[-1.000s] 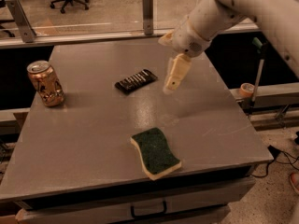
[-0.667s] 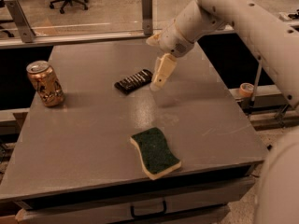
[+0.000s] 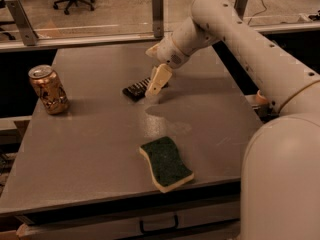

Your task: Pick rxbar chocolate

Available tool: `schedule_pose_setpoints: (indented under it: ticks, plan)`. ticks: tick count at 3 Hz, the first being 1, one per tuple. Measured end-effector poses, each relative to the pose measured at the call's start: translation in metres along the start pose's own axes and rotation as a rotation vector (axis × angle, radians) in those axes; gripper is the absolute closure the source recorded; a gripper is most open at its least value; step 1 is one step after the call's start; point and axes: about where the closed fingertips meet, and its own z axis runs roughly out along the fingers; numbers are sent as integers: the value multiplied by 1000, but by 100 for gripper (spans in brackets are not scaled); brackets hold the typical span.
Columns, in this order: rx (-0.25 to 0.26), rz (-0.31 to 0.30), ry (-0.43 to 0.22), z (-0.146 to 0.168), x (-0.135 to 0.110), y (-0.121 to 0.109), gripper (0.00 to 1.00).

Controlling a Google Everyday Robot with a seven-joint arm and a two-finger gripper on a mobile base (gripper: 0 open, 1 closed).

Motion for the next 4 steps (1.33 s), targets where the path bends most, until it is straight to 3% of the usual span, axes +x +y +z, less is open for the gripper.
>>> schedule_pose_setpoints:
  ticks: [2,4]
  plan:
    - [-29,132,7,14,18,6,42]
    - [-29,135,6,9,13,5,88]
